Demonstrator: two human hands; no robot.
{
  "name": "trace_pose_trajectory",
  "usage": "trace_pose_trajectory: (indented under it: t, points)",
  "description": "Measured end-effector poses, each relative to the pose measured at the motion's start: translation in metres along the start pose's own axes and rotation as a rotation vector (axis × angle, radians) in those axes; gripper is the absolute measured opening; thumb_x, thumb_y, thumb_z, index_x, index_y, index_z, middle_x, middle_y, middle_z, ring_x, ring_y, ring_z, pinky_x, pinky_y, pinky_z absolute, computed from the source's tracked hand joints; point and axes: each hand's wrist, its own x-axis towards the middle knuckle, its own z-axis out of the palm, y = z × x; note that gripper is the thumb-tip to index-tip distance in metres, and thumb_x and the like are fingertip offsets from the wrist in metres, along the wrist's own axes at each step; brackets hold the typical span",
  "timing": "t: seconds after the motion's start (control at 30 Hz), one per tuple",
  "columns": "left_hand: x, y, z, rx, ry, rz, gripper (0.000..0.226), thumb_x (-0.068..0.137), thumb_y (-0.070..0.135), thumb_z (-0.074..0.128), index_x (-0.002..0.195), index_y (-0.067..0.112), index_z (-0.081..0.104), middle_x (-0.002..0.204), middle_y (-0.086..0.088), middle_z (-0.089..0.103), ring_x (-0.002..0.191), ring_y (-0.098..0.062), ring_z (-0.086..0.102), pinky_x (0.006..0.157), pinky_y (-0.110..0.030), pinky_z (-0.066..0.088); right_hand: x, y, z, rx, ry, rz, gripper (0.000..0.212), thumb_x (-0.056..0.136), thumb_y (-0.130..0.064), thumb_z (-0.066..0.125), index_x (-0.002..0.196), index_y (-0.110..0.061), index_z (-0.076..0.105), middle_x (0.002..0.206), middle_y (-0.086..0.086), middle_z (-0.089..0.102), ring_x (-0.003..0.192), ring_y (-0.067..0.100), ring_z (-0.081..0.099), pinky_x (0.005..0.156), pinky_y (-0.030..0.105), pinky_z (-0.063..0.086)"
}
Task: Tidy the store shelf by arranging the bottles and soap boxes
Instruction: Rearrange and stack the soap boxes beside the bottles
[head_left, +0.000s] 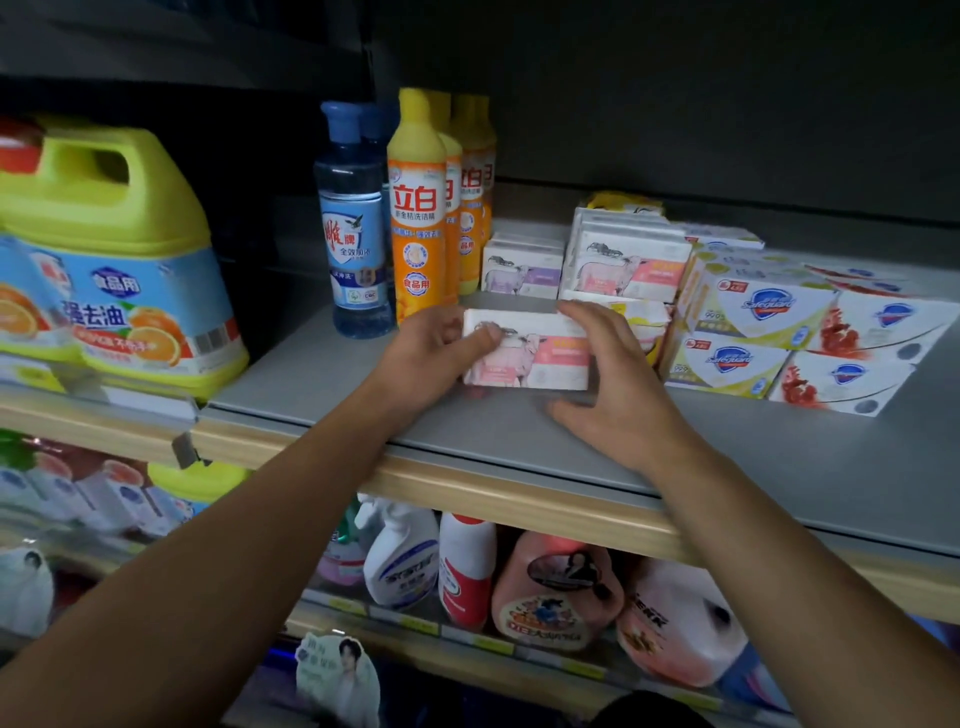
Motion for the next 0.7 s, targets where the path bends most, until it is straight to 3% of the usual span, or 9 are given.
trace_pose_trajectory:
  t: [0.07, 0.17, 0.23, 0.3, 0.4, 0.5, 0.6, 0.7]
  points:
    - [0.0, 0.0, -0.004, -0.058, 0.032, -0.07, 0.018, 0.093, 0.023, 0.063, 0.106, 0.011, 0.062, 0.092, -0.012, 0.074, 0.073, -0.02, 0.07, 0.05, -0.029, 0.055, 0.0, 0.001, -0.001, 0.07, -0.038, 0.025, 0.081, 0.076, -0.011, 0.077, 0.145, -0.023, 0.039, 0.137, -0.01, 0.038, 0.126, 0.003, 0.039, 0.105, 0.011, 0.029]
    - [0.001, 0.001, -0.006, -0.16, 0.029, -0.109, 0.018, 0.097, 0.03, 0.055, 0.103, 0.014, 0.062, 0.081, -0.01, 0.072, 0.064, -0.021, 0.067, 0.047, -0.029, 0.052, -0.001, 0.002, -0.003, 0.215, -0.034, 0.134, 0.068, 0.077, -0.023, 0.079, 0.137, -0.03, 0.047, 0.132, -0.009, 0.054, 0.116, 0.011, 0.057, 0.099, 0.027, 0.044]
    - [0.001, 0.004, -0.006, -0.173, -0.006, -0.122, 0.034, 0.099, 0.04, 0.047, 0.098, 0.01, 0.063, 0.071, -0.014, 0.069, 0.056, -0.023, 0.063, 0.048, -0.027, 0.051, -0.002, 0.0, -0.005, 0.345, -0.008, 0.222, 0.045, 0.078, -0.036, 0.075, 0.12, -0.034, 0.059, 0.112, -0.007, 0.067, 0.091, 0.013, 0.068, 0.082, 0.033, 0.052]
    - [-0.002, 0.005, -0.005, -0.091, -0.04, -0.133, 0.044, 0.098, 0.048, 0.044, 0.096, 0.008, 0.062, 0.067, -0.016, 0.068, 0.055, -0.024, 0.062, 0.05, -0.028, 0.051, -0.001, -0.003, -0.007, 0.486, 0.037, 0.324, 0.026, 0.075, -0.052, 0.065, 0.094, -0.034, 0.069, 0.077, 0.002, 0.072, 0.061, 0.019, 0.068, 0.06, 0.031, 0.052]
    - [-0.005, 0.007, 0.0, 0.157, -0.045, -0.142, 0.055, 0.095, 0.058, 0.042, 0.096, 0.008, 0.063, 0.065, -0.014, 0.07, 0.055, -0.02, 0.064, 0.051, -0.026, 0.051, 0.001, -0.004, -0.012, 0.536, 0.045, 0.471, 0.042, 0.073, -0.067, 0.047, 0.083, -0.034, 0.071, 0.055, 0.008, 0.066, 0.049, 0.022, 0.066, 0.045, 0.025, 0.048]
    - [-0.006, 0.01, 0.003, 0.209, -0.026, -0.135, 0.058, 0.096, 0.057, 0.041, 0.095, 0.004, 0.064, 0.065, -0.014, 0.07, 0.054, -0.019, 0.063, 0.05, -0.025, 0.051, 0.002, -0.002, -0.013, 0.551, 0.045, 0.493, 0.045, 0.078, -0.064, 0.049, 0.089, -0.027, 0.07, 0.058, 0.006, 0.067, 0.05, 0.022, 0.066, 0.045, 0.024, 0.048]
    - [-0.009, 0.013, 0.003, 0.094, -0.053, -0.109, 0.039, 0.099, 0.044, 0.045, 0.095, 0.01, 0.064, 0.069, -0.015, 0.069, 0.06, -0.025, 0.061, 0.052, -0.027, 0.05, 0.002, -0.003, -0.014, 0.692, 0.083, 0.449, 0.017, 0.078, -0.041, 0.064, 0.087, -0.03, 0.074, 0.078, -0.008, 0.07, 0.057, 0.019, 0.066, 0.054, 0.03, 0.055]
    - [-0.009, 0.012, 0.003, 0.123, -0.046, -0.044, 0.025, 0.098, 0.036, 0.051, 0.109, 0.016, 0.062, 0.076, -0.008, 0.066, 0.055, -0.02, 0.061, 0.048, -0.027, 0.05, -0.002, 0.0, -0.016, 0.611, 0.052, 0.34, 0.041, 0.07, -0.027, 0.07, 0.11, -0.037, 0.069, 0.097, -0.018, 0.071, 0.084, 0.007, 0.069, 0.072, 0.022, 0.056]
